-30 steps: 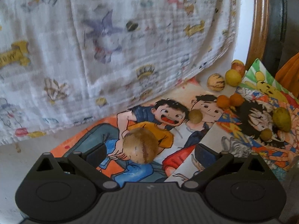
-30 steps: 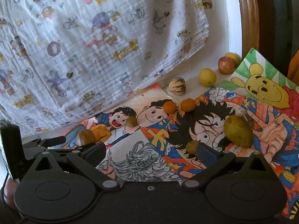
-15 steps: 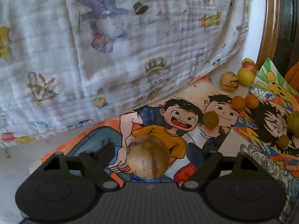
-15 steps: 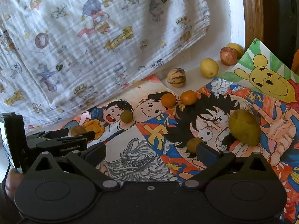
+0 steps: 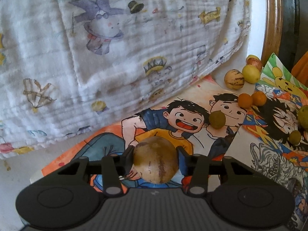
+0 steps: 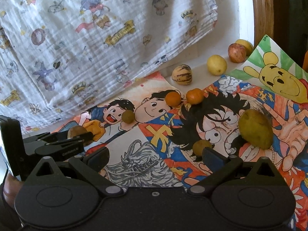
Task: Organize fruits
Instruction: 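Grasp the brown round fruit with the left gripper, then grasp the small yellow-green round fruit with the right gripper while the left gripper holds its fruit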
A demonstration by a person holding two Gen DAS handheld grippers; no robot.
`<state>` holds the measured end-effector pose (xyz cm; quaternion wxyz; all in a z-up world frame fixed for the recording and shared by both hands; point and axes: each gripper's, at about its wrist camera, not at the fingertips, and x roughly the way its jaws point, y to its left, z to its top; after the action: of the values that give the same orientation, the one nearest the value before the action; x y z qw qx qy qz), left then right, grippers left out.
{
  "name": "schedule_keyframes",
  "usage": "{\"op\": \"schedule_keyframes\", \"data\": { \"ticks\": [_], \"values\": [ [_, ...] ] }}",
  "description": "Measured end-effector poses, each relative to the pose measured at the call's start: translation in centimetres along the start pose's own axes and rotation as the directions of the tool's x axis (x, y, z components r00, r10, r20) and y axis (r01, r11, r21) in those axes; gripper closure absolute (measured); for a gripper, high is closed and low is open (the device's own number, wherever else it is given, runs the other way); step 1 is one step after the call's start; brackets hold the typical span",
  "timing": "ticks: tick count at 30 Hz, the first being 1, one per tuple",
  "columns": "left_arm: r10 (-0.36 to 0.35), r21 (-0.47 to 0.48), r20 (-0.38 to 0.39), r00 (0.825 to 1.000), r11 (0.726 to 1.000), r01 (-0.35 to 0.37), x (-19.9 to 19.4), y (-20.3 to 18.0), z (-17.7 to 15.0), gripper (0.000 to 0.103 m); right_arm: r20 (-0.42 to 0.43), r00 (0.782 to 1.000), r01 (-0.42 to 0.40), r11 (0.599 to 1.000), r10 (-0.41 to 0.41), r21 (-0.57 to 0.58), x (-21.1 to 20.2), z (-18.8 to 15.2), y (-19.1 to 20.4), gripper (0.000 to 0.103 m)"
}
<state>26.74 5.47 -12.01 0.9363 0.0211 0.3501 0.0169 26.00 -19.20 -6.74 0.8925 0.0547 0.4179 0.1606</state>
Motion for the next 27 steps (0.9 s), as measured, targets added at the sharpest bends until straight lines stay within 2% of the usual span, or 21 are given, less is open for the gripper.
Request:
{"op": "schedule_keyframes", "data": {
  "ticks": [8, 13, 17, 23, 27],
  "values": [
    [-0.077, -0.012, 0.033, 0.996, 0.997, 0.078, -2.9, -1.2, 0.8, 0.053, -0.018, 0.999, 0.036, 0.999, -0.036, 0.027, 1.3, -0.1, -1.9, 0.001],
    [-0.152, -0.003, 0.011, 0.988, 0.988, 0.152, -4.2, -3.5, 0.4, 0.053, -0.015, 0.998, 0.055, 0.998, -0.055, 0.013, 2.3, 0.1, -3.0, 0.002],
    [-0.182, 0.021, -0.013, 0.983, 0.983, 0.182, -4.4, -5.4, -0.2, 0.053, -0.048, 0.996, 0.071, 0.997, -0.071, -0.008, 4.0, 0.4, -3.7, 0.015],
    [-0.203, 0.054, -0.035, 0.979, 0.977, 0.205, -4.2, -7.5, -0.5, 0.053, -0.063, 0.994, 0.093, 0.995, -0.094, -0.021, 5.4, 0.5, -4.2, 0.023],
    [-0.202, 0.057, -0.043, 0.978, 0.977, 0.204, -4.1, -7.8, -0.7, 0.053, -0.066, 0.993, 0.092, 0.996, -0.093, -0.020, 5.7, 0.3, -4.4, 0.034]
  ]
}}
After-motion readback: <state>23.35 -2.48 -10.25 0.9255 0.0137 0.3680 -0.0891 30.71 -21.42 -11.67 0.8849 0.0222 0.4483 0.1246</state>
